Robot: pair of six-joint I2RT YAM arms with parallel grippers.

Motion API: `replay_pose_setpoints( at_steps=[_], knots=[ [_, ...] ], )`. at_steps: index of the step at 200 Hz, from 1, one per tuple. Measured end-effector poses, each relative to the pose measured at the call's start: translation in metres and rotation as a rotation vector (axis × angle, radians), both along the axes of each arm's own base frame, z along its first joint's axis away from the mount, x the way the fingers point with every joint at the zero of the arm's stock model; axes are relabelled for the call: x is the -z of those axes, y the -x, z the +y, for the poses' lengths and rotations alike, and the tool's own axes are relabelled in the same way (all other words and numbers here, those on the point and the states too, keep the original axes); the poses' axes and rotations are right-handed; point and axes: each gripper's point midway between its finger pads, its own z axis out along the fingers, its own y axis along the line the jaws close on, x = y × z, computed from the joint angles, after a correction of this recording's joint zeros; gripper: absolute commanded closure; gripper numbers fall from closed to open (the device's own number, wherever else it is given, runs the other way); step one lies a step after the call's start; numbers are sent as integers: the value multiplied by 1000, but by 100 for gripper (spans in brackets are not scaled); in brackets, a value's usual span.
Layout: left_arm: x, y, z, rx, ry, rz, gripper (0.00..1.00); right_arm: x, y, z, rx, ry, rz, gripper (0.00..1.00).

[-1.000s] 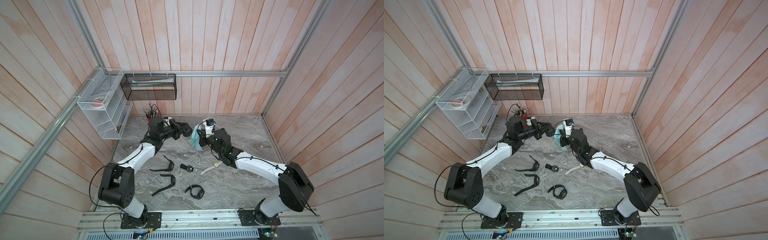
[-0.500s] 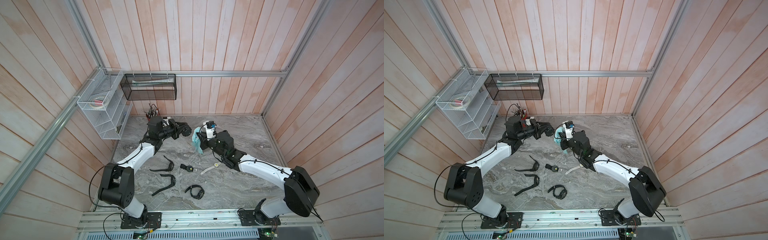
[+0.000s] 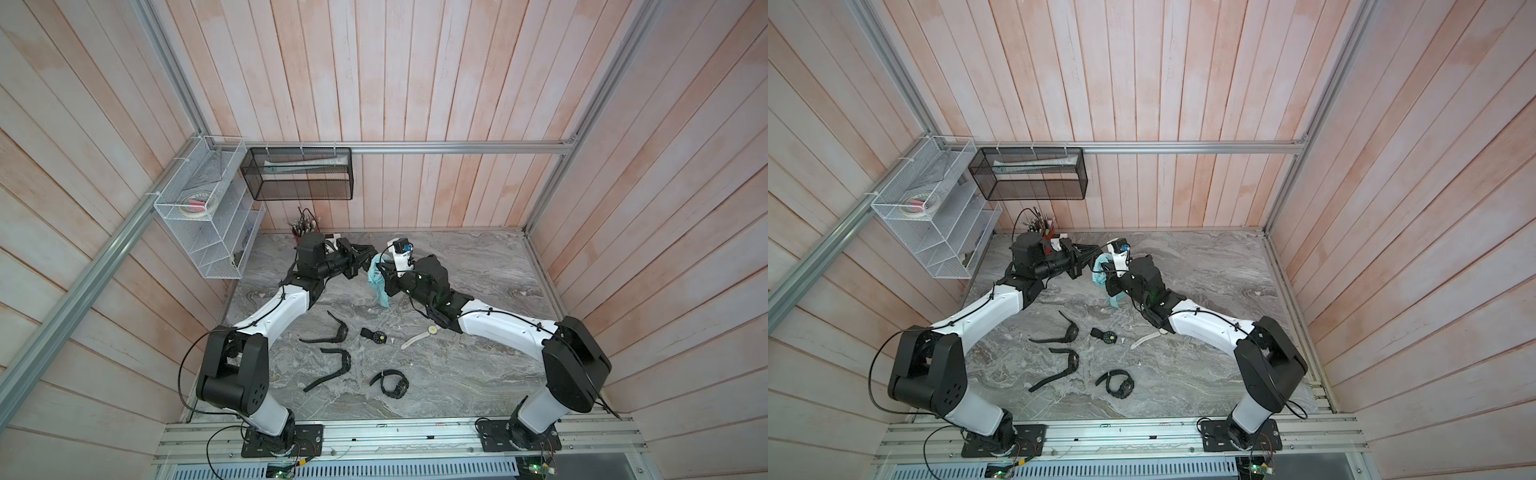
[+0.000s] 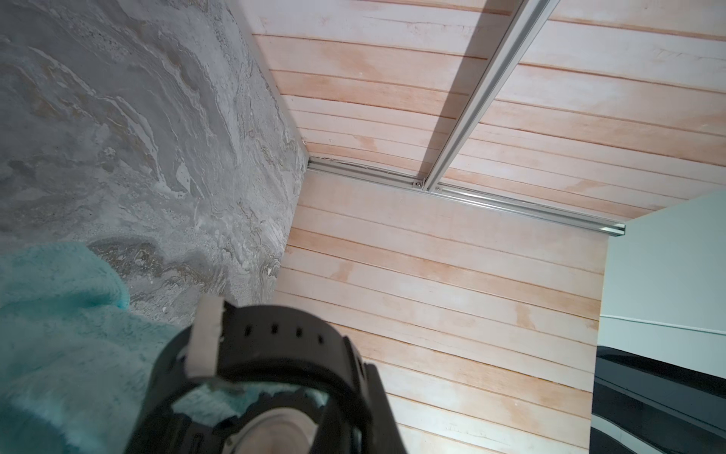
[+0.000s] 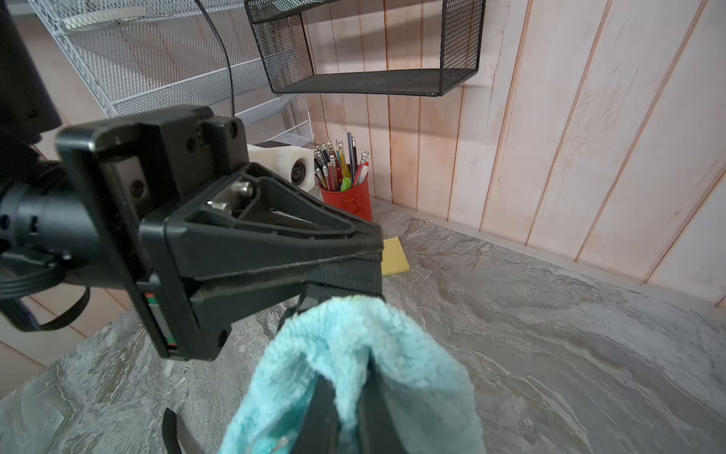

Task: Wipe the watch dial
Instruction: Wipe the dirt from the watch dial.

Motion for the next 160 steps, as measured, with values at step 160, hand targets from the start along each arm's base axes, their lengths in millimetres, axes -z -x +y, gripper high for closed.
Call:
replay_pose_setpoints(
  at_steps=[160],
  knots=[
    [18, -8, 5, 80, -19, 73, 100, -5, -41, -155, 433, 11, 20, 100]
  ],
)
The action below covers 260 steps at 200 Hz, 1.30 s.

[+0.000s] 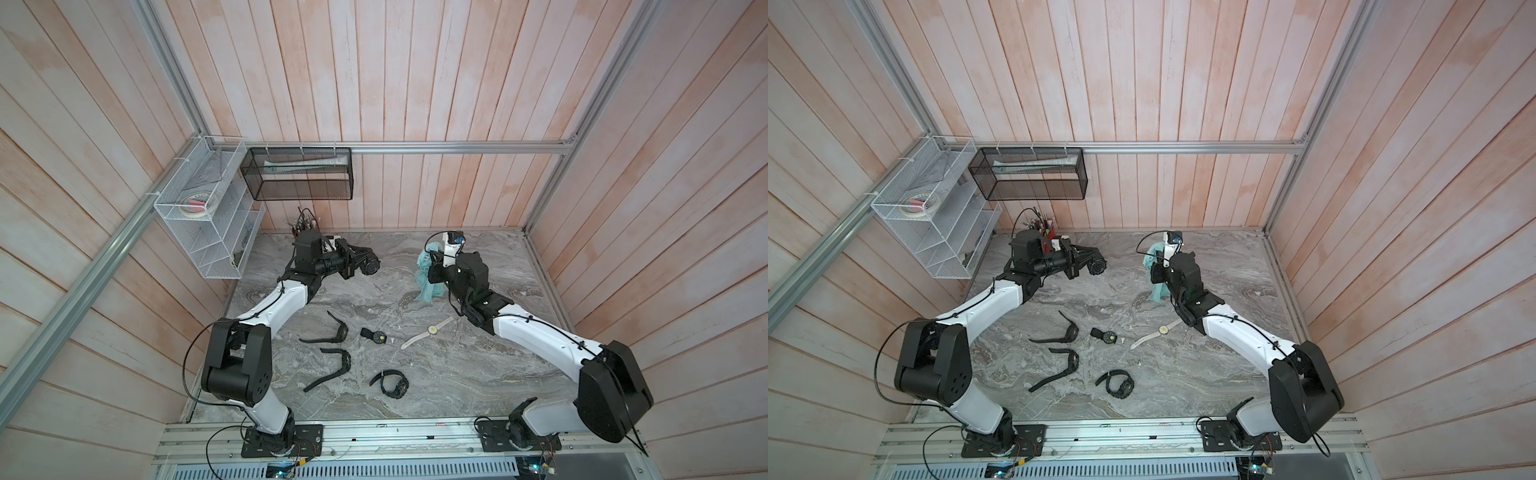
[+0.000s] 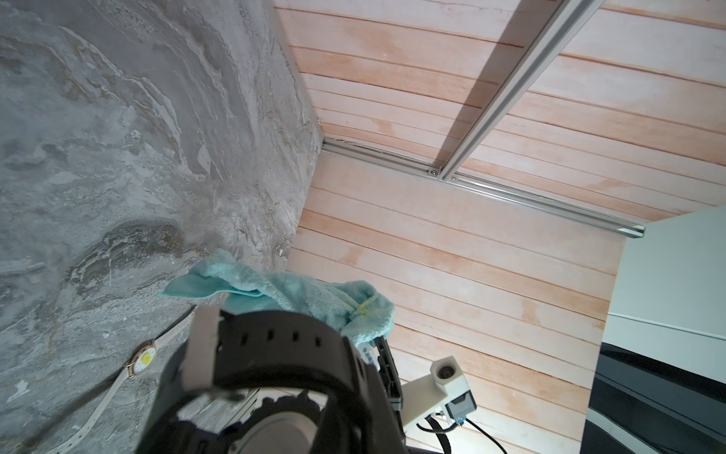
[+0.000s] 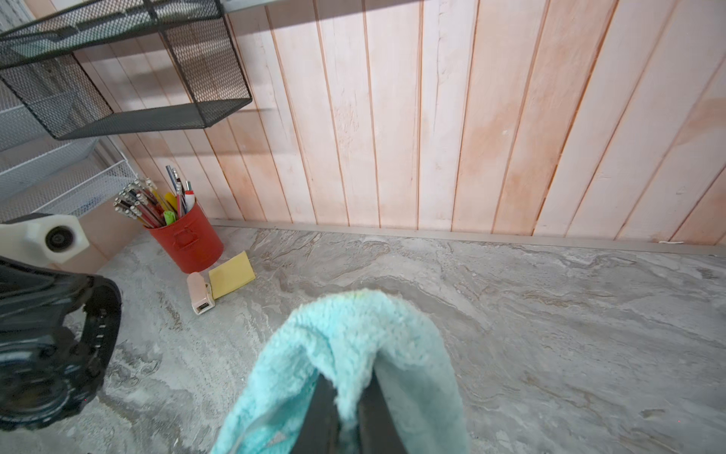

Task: Wipe the watch dial
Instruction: Wipe the dirt from the watch dial, then place the watch at the center of the board.

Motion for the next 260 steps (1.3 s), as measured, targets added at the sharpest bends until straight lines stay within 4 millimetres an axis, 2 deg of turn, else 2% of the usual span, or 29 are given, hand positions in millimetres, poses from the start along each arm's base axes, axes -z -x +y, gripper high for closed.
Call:
replay_pose_setpoints(
  at_steps=[12, 41, 54, 80, 109, 136, 210, 228, 240, 250, 260],
  knots=[
    [4, -6, -1, 7, -44, 15, 100, 1, -1, -4, 7, 2, 2, 100],
    [16, -36, 3, -12, -197, 19, 100, 4, -2, -6, 4, 15, 5, 100],
    [31, -46, 6, -19, -262, 38, 100, 4, -2, -5, -5, 17, 6, 100],
    [80, -60, 14, -22, -400, 129, 100, 10, -1, -5, -19, 19, 19, 100],
    [135, -58, 24, -12, -507, 255, 100, 22, 1, -8, -30, 24, 41, 100],
    [167, -52, 33, -13, -572, 348, 100, 34, 1, -14, -34, 30, 65, 100],
    [203, -57, 42, -27, -640, 443, 100, 36, 0, -17, -44, 2, 81, 100],
    [211, -56, 45, -27, -640, 467, 95, 36, 0, -16, -50, -3, 83, 100],
    [211, -57, 46, -27, -640, 472, 83, 37, 0, -16, -51, -8, 86, 100],
    [211, -57, 47, -29, -645, 469, 69, 37, 1, -16, -52, -14, 89, 100],
    [212, -57, 48, -34, -646, 477, 61, 37, 1, -16, -51, -17, 91, 100]
  ],
)
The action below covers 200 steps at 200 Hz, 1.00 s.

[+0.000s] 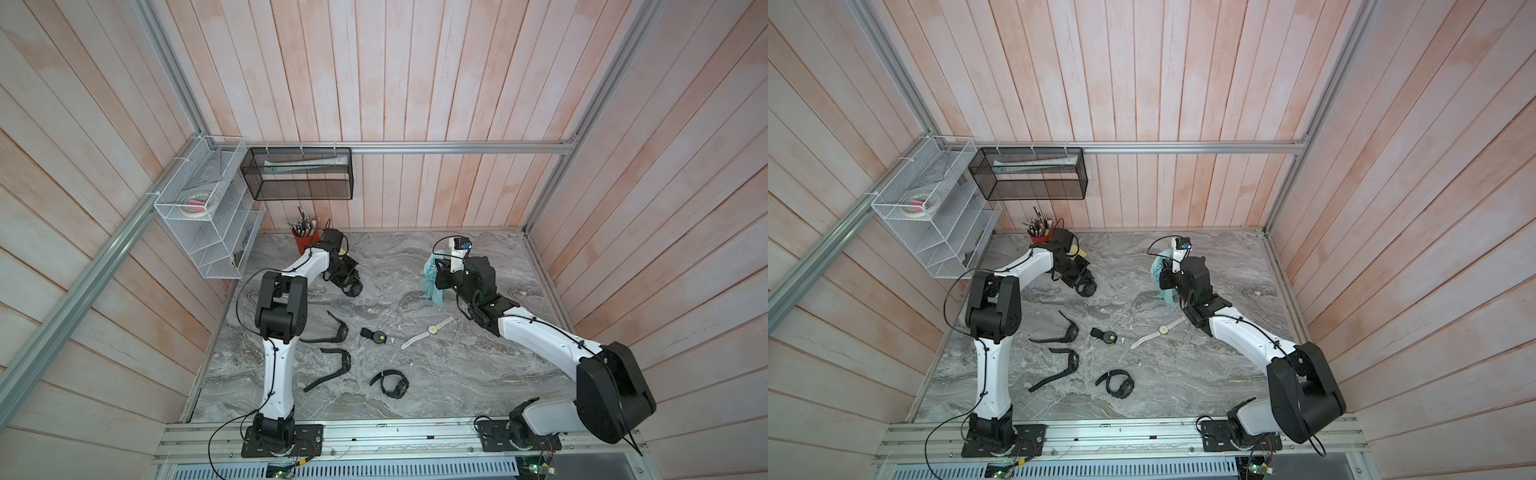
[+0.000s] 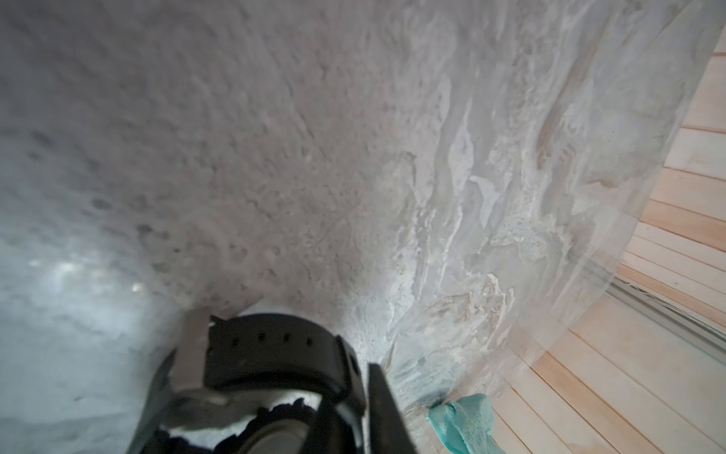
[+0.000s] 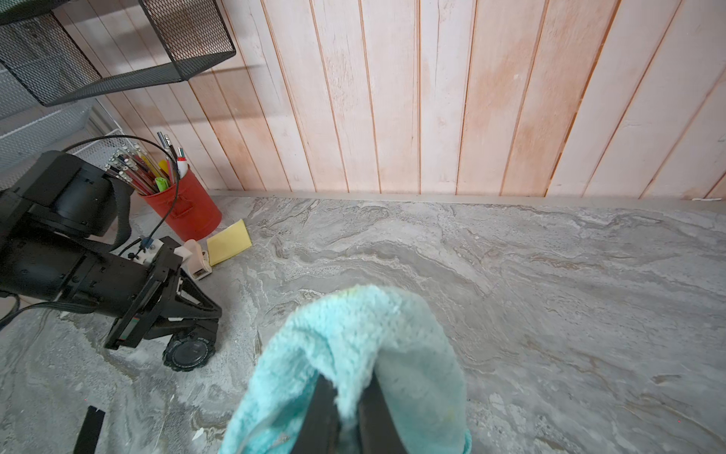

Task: Wipe the watch dial
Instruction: Place the watch at the center of the board.

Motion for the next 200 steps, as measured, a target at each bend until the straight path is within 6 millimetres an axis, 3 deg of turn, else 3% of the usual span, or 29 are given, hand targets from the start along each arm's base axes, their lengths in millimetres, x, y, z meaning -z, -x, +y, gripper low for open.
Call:
replay_pose_setpoints(
  at_steps=[21, 41, 94, 140, 166, 200],
  knots=[
    [1, 0, 2, 3, -11, -4, 42, 0, 0, 0, 1, -4, 3, 100],
    [0, -2, 3, 5, -21, -12, 30, -2, 2, -1, 2, -10, 2, 100],
    [-19, -5, 10, 4, -60, -61, 23, -18, 9, -3, -2, -23, -20, 100],
    [-81, 2, 28, 1, -111, -184, 24, -19, 16, 3, -16, -17, -15, 100],
    [-98, 30, 40, 10, -133, -201, 28, -17, 20, 9, -29, -11, -8, 100],
    [-68, 90, 55, 23, -141, -88, 30, -21, 23, 12, -35, -13, -16, 100]
  ],
)
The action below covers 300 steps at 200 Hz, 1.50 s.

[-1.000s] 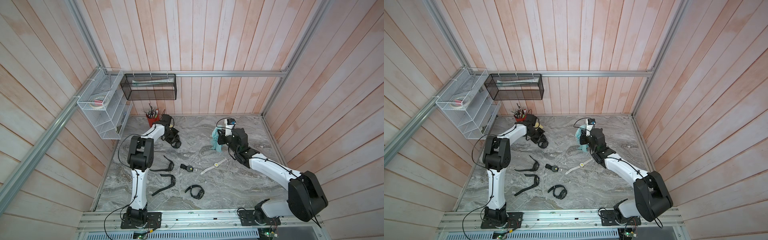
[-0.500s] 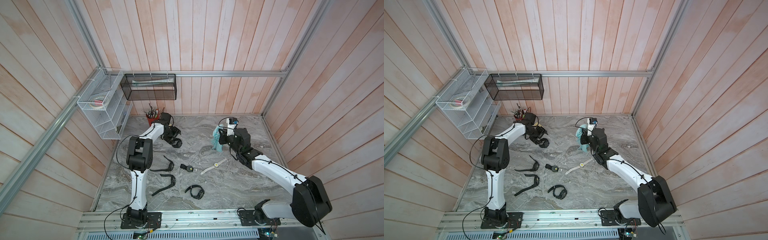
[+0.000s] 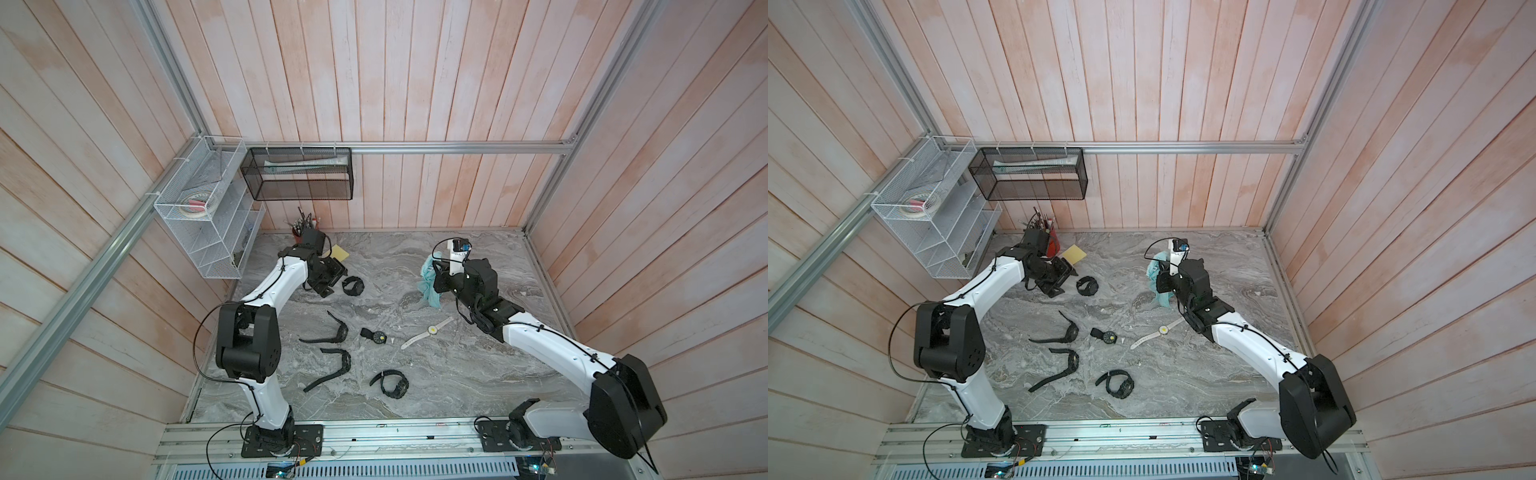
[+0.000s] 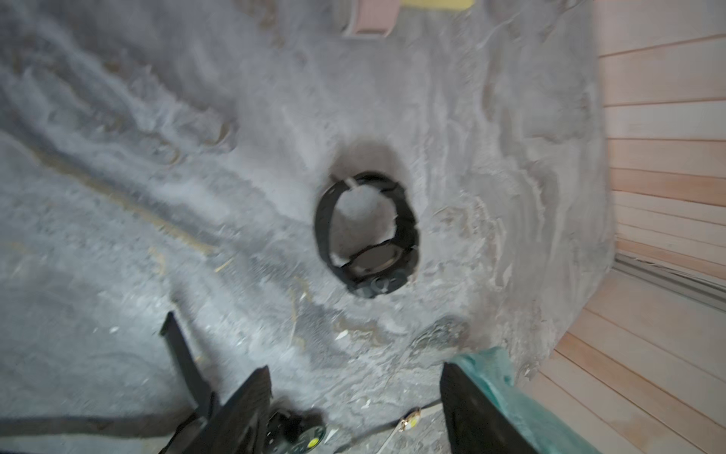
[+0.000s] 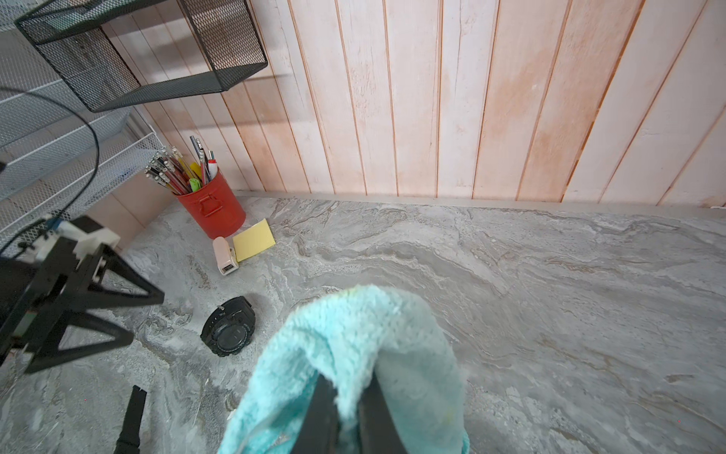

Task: Wipe the watch dial
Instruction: Place the watch at the center of the board, then pick up the watch at the center of the board.

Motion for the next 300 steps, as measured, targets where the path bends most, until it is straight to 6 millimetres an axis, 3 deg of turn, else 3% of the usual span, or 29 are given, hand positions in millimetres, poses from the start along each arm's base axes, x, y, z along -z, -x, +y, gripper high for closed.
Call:
replay_pose_setpoints(
  at_steps=[32, 72, 177, 258, 300],
  knots=[
    [36, 46, 4, 7, 9, 125, 33, -8, 3, 1, -1, -8, -17, 100],
    [52, 68, 4, 18, 14, 183, 37, -12, 5, 0, 4, -9, -28, 100],
    [78, 72, -6, 68, -4, 234, 55, -12, 5, 0, 11, -7, -30, 100],
    [86, 73, -12, 87, -4, 244, 80, -5, 3, 1, 11, 3, -16, 100],
    [86, 72, -14, 89, 6, 238, 88, -2, 2, 2, 11, 6, -10, 100]
  ],
)
